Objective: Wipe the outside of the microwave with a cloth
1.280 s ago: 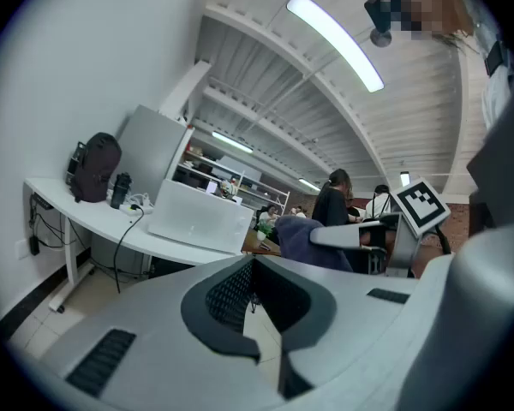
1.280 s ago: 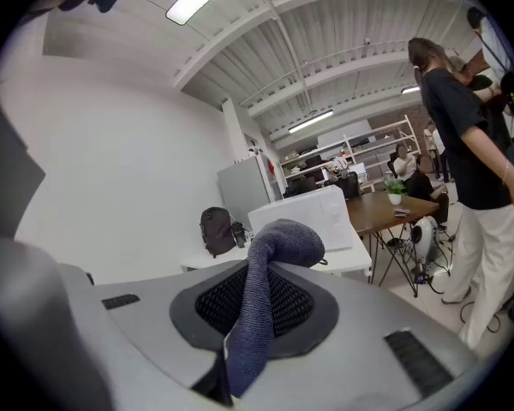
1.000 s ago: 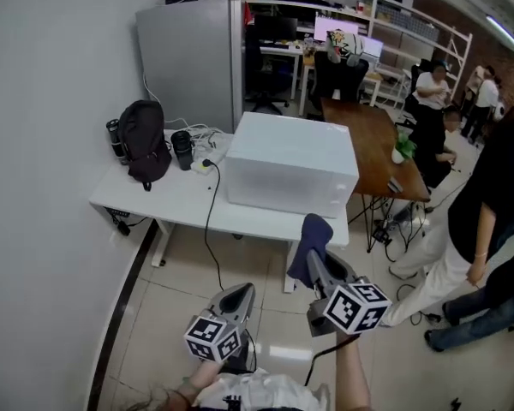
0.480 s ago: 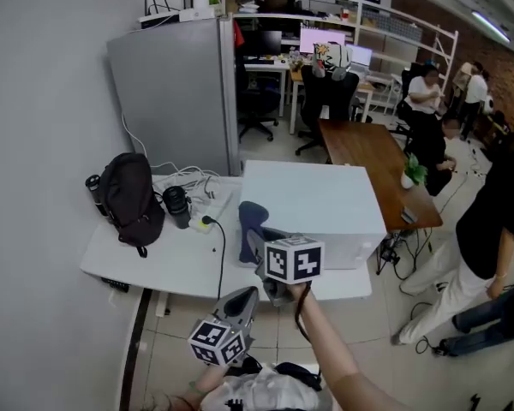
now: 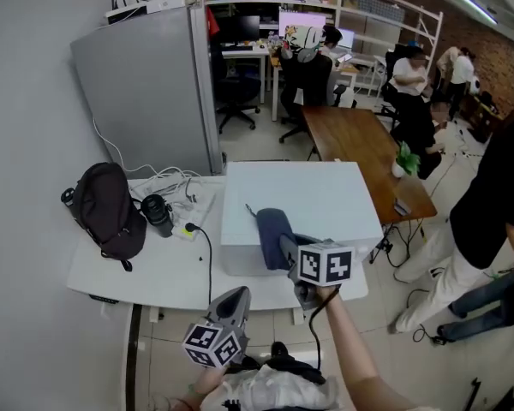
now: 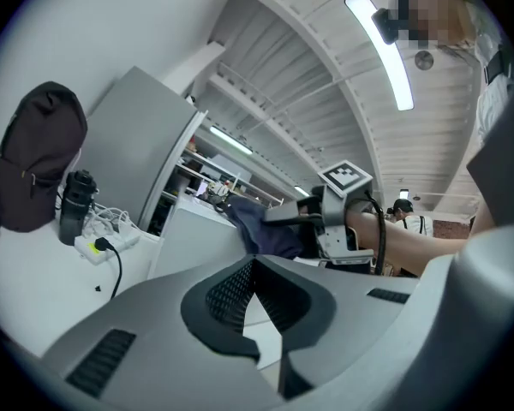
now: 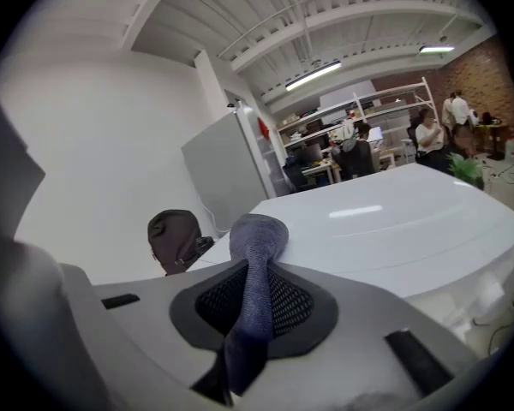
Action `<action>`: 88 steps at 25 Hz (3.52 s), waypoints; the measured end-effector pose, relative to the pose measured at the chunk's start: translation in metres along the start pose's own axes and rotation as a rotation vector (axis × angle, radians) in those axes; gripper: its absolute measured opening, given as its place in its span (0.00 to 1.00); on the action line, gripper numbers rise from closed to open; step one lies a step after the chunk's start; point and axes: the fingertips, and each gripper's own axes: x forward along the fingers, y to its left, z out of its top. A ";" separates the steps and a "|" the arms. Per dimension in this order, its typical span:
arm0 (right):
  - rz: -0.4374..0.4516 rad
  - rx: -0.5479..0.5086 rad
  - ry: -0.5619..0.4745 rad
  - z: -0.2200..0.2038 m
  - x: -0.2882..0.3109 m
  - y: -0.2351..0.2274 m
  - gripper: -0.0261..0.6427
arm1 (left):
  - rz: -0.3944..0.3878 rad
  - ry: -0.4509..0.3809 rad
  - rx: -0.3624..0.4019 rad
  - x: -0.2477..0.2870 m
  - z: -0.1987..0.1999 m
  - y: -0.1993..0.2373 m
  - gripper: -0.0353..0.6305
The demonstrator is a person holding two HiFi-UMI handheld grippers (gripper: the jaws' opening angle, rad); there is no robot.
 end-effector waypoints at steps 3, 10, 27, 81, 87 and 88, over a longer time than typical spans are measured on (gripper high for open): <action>-0.115 0.018 -0.037 0.001 -0.044 -0.059 0.15 | -0.021 0.015 -0.013 0.015 -0.005 -0.007 0.03; -0.412 0.134 -0.109 -0.005 -0.154 -0.197 0.15 | -0.080 0.064 -0.022 0.046 -0.017 -0.024 0.03; 0.121 -0.097 -0.102 0.122 0.015 0.028 0.15 | -0.035 0.052 0.013 0.049 -0.002 -0.014 0.03; -0.095 -0.264 0.272 0.139 0.160 -0.103 0.15 | 0.117 -0.025 -0.020 0.028 0.012 0.021 0.03; -0.362 -0.091 0.199 0.149 0.054 -0.263 0.16 | 0.064 0.003 -0.040 0.043 0.002 0.015 0.03; -0.400 -0.057 0.184 0.148 0.035 -0.282 0.16 | 0.049 0.010 -0.040 0.047 0.001 0.012 0.03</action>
